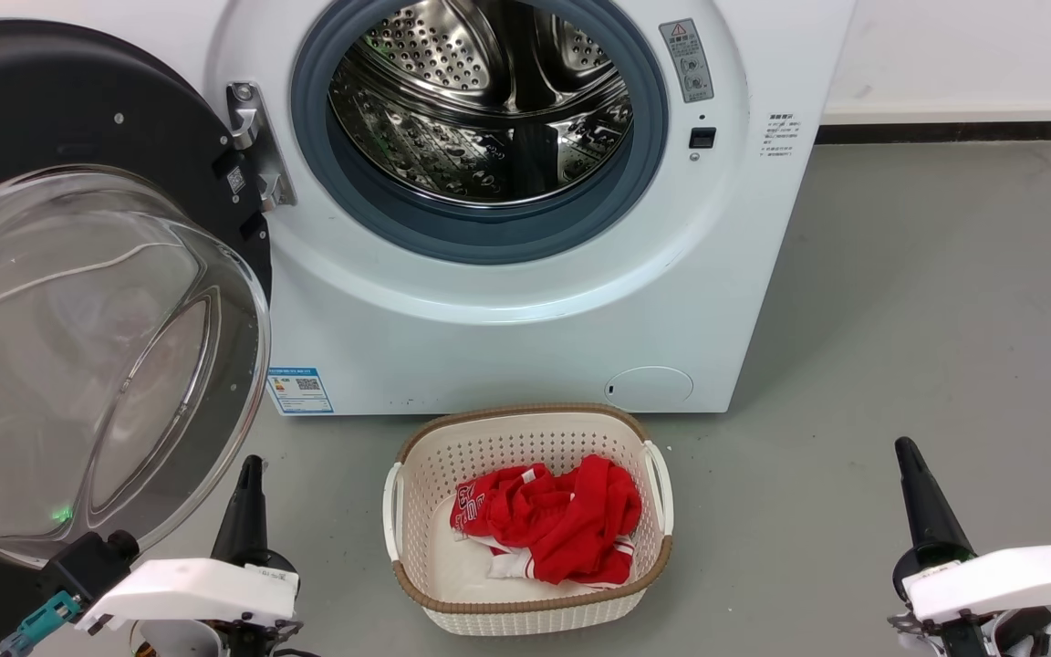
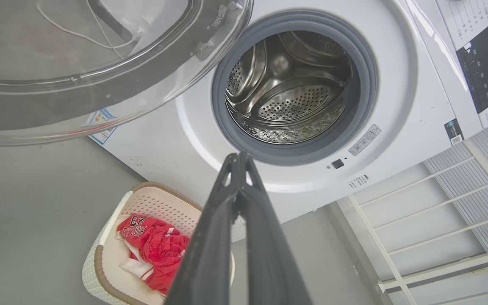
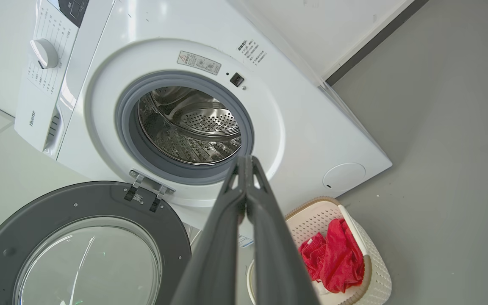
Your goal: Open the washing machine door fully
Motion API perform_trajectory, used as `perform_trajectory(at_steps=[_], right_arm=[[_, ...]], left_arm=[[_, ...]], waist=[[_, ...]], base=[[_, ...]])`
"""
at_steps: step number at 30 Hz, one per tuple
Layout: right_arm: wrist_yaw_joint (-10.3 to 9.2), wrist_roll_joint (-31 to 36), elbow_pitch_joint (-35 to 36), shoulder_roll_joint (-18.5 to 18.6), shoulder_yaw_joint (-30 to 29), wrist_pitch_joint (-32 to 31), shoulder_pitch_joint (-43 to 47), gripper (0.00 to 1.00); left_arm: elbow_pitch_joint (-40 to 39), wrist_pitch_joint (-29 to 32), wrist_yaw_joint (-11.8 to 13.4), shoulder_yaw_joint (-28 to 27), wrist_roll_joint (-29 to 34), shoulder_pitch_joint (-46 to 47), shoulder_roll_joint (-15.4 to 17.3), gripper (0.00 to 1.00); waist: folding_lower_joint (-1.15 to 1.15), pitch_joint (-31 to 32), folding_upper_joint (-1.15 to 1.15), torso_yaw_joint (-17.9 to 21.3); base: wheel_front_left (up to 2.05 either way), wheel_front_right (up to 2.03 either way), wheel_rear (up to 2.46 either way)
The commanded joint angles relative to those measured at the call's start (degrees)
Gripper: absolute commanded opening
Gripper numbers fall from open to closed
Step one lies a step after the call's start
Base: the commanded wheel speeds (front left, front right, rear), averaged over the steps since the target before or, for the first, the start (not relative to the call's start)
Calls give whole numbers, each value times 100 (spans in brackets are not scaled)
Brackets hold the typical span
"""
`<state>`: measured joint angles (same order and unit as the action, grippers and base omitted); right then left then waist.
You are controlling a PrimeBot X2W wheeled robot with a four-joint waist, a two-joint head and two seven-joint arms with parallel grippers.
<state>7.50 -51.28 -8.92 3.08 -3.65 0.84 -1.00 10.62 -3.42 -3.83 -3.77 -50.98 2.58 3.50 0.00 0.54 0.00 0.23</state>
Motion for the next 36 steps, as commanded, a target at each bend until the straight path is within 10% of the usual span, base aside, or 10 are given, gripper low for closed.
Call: perform_trajectory(at_steps=[1, 36], right_arm=[[0, -188, 26, 34, -23, -35, -137, 0], [-1, -2366, -273, 29, -145, -403, -377, 0]], left_arm=[[-37, 40, -40, -20, -186, 155, 14, 0], [174, 576, -234, -167, -2353, 306, -28, 0]], waist=[[0, -1, 0, -1], [0, -34, 0, -11]], base=[[0, 0, 0], [0, 0, 0]])
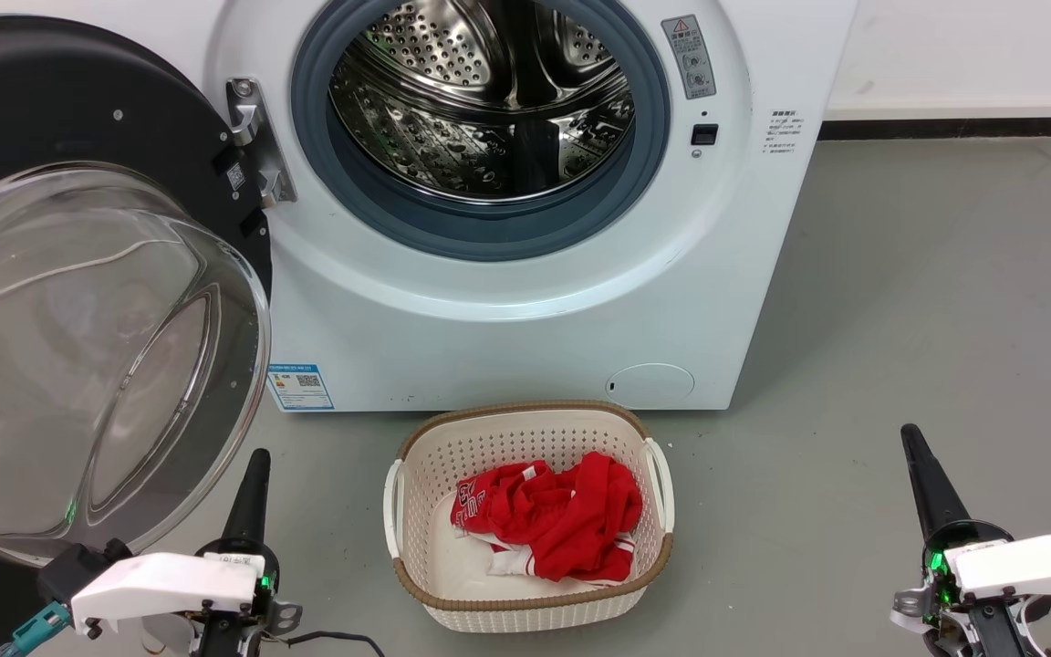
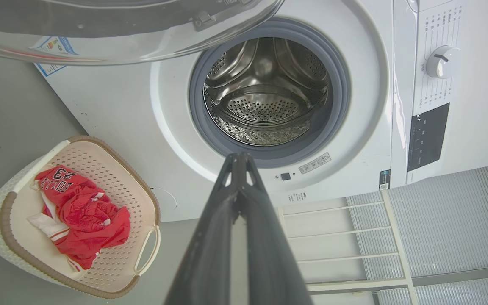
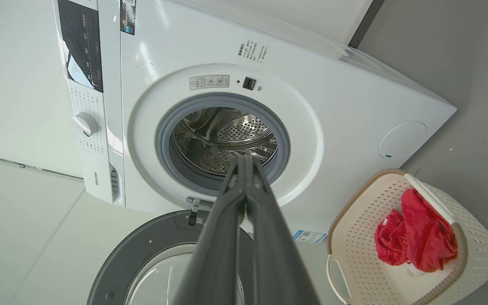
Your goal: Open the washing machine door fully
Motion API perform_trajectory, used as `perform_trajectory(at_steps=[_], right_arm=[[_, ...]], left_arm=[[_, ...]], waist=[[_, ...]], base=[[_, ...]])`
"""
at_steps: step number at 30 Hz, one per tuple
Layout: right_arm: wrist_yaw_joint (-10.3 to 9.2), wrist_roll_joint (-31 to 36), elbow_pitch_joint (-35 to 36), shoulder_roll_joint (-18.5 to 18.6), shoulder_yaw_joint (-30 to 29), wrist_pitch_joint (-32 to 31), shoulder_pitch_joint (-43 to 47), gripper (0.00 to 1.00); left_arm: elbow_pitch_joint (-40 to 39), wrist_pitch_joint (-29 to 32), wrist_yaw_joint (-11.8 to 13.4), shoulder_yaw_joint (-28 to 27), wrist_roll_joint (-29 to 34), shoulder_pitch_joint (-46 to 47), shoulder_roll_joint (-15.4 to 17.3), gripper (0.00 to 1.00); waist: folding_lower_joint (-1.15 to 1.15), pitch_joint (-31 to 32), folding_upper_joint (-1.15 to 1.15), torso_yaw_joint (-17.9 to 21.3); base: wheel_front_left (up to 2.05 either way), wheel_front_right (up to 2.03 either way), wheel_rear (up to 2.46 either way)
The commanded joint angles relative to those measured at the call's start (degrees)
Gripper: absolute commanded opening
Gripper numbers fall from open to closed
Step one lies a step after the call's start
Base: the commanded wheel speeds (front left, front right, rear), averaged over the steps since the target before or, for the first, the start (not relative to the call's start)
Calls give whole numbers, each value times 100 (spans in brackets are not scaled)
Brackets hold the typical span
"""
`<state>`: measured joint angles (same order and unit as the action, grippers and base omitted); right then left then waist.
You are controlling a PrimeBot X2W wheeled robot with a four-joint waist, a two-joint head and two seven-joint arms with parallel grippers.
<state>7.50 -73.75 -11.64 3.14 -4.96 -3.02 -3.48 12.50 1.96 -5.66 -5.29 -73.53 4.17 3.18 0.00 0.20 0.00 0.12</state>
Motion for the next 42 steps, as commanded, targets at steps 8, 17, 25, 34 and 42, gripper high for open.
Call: perform_trajectory(at_steps=[8, 17, 25, 34, 42], right_arm=[[-1, -530, -54, 21, -41, -95, -185, 0], [-1, -955, -111, 17, -67, -168, -209, 0], [-1, -1314, -165, 14, -90, -229, -261, 0], [-2, -1691, -222, 10, -113, -302, -278, 0], [-2, -1909, -249, 6, -128, -340, -313, 0]], left_arm=[[29, 141, -83, -42, -512, 155, -4, 0], [73, 242, -115, -73, -945, 189, -13, 0], [111, 335, -148, -100, -1307, 213, -22, 0], [149, 426, -183, -128, -1684, 213, -31, 0], [168, 479, -199, -140, -1897, 234, -35, 0]], waist=[[0, -8, 0, -3], [0, -16, 0, -5], [0, -24, 0, -8], [0, -32, 0, -10], [0, -38, 0, -12]], base=[[0, 0, 0], [0, 0, 0], [0, 0, 0], [0, 0, 0], [0, 0, 0]])
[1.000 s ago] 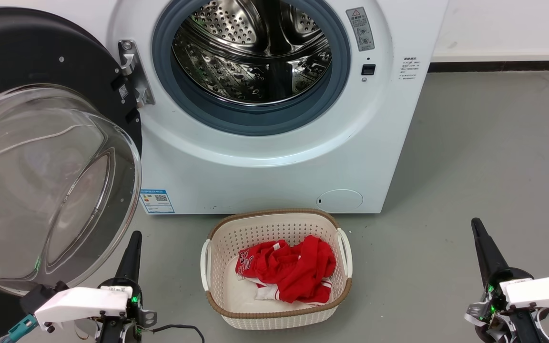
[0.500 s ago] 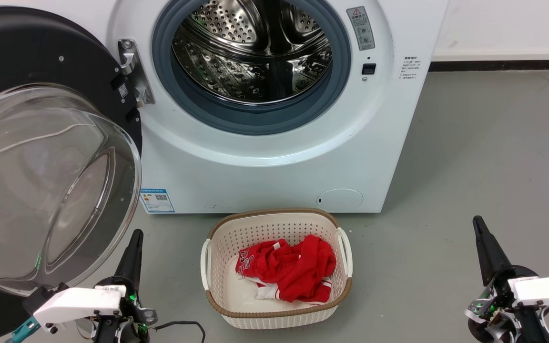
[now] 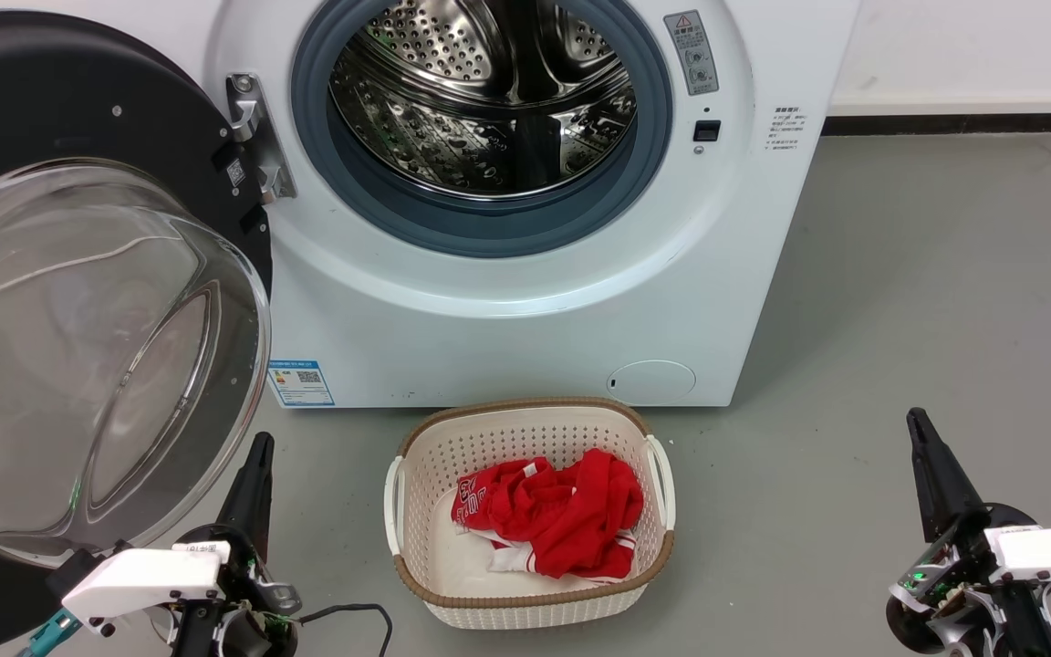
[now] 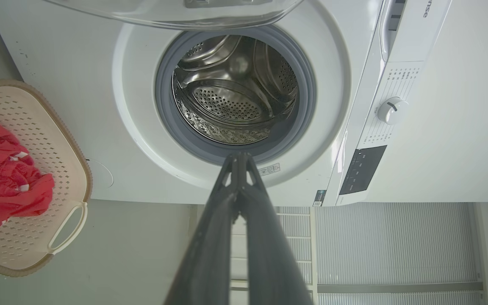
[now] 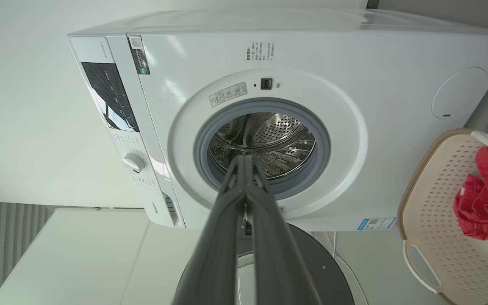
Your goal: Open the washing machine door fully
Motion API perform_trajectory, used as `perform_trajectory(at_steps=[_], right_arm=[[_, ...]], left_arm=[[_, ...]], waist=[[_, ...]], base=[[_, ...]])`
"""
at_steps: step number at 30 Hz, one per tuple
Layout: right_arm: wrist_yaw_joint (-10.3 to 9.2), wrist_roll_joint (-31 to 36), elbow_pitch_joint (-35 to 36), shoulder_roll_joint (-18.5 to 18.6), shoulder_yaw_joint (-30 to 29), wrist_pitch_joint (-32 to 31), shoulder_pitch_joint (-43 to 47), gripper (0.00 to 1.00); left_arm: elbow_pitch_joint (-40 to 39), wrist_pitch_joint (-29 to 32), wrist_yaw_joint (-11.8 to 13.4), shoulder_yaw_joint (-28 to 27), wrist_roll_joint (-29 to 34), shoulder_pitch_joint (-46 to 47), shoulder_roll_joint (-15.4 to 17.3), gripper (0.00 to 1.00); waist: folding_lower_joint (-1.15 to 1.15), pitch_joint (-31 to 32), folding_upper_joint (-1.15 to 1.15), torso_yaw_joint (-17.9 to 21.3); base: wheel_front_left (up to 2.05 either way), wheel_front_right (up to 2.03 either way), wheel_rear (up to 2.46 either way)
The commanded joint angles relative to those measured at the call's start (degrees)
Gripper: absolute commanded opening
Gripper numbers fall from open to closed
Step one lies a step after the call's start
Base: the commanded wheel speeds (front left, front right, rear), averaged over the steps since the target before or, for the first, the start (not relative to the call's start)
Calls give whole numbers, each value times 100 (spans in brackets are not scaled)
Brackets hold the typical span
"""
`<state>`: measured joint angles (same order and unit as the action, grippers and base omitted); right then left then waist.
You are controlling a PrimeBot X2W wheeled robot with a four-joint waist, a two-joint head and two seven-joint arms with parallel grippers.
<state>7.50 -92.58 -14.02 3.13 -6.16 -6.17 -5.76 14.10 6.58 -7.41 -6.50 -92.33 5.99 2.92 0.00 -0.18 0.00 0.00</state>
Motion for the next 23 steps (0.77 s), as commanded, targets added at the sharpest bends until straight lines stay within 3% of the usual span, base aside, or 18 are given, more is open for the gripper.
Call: perform_trajectory(at_steps=[1, 23], right_arm=[[-2, -14, -10, 6, -9, -25, -83, 0], [-2, 4, -9, -8, -20, -30, -78, 0]], left_arm=[[7, 17, -24, -19, -12, 49, -9, 0], [4, 16, -24, -17, -13, 48, -8, 0]], waist=[[0, 0, 0, 0], [0, 0, 0, 0]], base=[[0, 0, 0], [0, 0, 0]])
